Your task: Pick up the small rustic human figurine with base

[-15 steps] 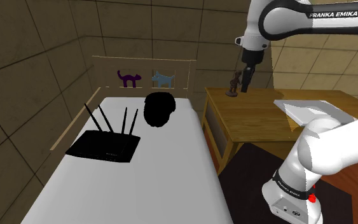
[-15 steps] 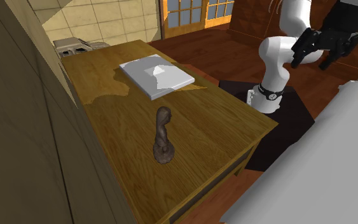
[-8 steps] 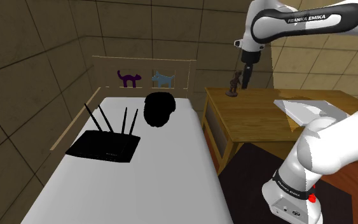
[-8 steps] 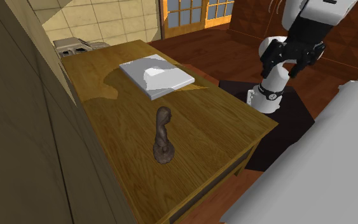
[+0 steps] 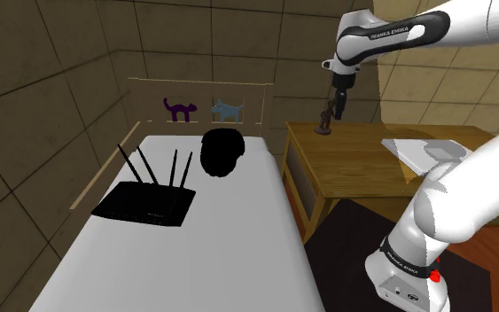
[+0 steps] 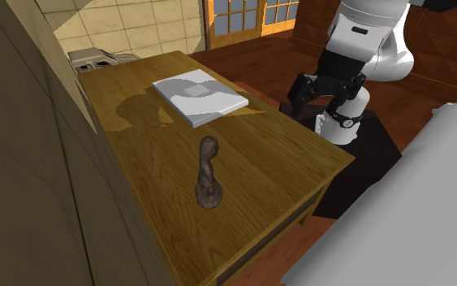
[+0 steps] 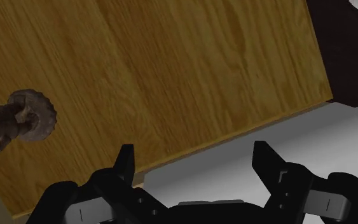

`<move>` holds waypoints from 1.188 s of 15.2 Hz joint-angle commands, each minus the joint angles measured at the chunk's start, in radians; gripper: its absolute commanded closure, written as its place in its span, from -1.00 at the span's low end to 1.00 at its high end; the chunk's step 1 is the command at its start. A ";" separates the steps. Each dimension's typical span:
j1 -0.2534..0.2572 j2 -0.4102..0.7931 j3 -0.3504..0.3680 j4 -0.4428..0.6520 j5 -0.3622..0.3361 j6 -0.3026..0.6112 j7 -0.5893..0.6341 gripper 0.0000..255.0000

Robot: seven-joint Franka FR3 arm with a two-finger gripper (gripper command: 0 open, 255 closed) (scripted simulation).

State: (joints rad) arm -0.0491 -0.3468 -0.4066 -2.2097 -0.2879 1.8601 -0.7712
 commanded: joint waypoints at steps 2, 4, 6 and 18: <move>0.002 0.107 -0.055 0.084 0.020 0.033 -0.105 -1.00; 0.000 0.185 -0.088 0.142 0.045 0.056 -0.175 -1.00; -0.005 0.267 -0.116 0.205 0.079 0.074 -0.248 -1.00; -0.184 0.809 -0.132 0.746 0.351 0.046 -0.641 -1.00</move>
State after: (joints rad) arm -0.2114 0.4154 -0.5443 -1.5199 0.0428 1.9178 -1.3831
